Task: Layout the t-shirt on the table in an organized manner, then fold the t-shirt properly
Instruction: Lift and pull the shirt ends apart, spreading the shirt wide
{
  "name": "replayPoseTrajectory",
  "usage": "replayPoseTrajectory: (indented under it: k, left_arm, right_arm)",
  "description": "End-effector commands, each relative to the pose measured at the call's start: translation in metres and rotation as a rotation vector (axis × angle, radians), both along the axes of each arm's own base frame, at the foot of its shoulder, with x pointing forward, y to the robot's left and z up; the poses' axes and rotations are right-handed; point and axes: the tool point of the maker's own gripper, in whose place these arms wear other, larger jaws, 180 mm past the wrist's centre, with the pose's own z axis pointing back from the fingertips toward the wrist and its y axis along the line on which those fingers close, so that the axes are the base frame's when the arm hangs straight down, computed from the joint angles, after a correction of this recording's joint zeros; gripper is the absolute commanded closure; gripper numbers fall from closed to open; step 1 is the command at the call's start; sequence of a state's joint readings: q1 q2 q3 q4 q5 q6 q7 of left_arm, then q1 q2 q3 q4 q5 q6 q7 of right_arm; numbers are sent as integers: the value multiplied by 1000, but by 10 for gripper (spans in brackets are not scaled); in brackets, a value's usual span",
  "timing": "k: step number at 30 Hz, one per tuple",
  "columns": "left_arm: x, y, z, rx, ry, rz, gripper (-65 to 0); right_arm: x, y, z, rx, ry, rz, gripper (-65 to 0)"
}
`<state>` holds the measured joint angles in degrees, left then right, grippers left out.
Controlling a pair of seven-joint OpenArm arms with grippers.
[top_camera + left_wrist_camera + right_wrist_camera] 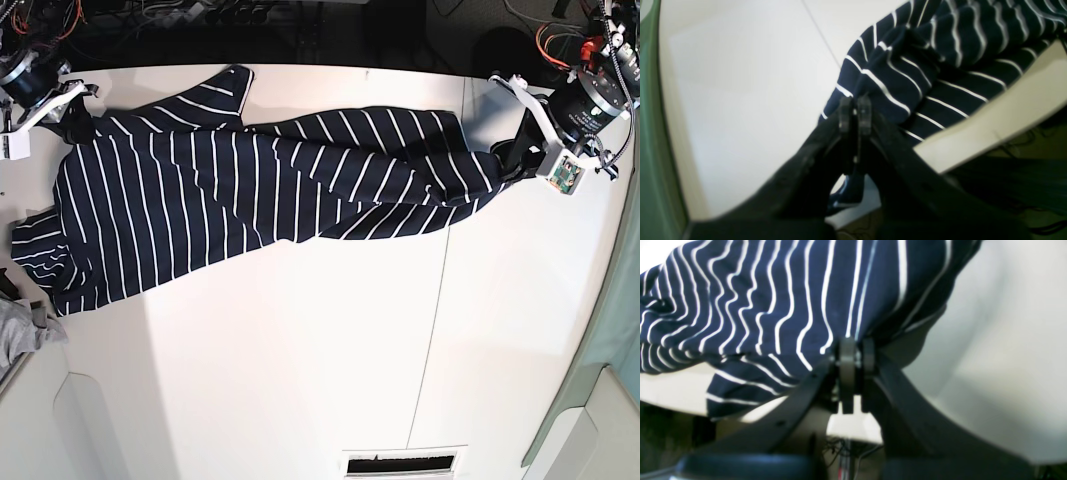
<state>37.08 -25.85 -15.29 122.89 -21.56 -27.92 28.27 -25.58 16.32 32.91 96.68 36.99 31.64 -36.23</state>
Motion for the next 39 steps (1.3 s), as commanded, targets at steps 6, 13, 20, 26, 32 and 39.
replayPoseTrajectory:
  k: [6,13,20,26,32,39]
  left_arm:
    - [11,43,47,97,-137,116,0]
    - [28,76,95,66,-279,196,0]
    - [60,88,101,27,-340,211,0]
    - [99,110,66,-77,-292,290,0]
    - [156,101,19,-118,-187,282,0]
    - [207,127,-15,-181,-85,398,0]
  right_arm:
    - [-22,-18,44,-20,-75,-27,0]
    - [2,-31,133,-139,-307,-16,0]
    - [49,-24,178,-206,-490,26,0]
    - [102,-12,208,-169,-651,40,0]
    - [184,8,202,-148,-710,93,0]
    - [293,25,203,-173,-661,135,0]
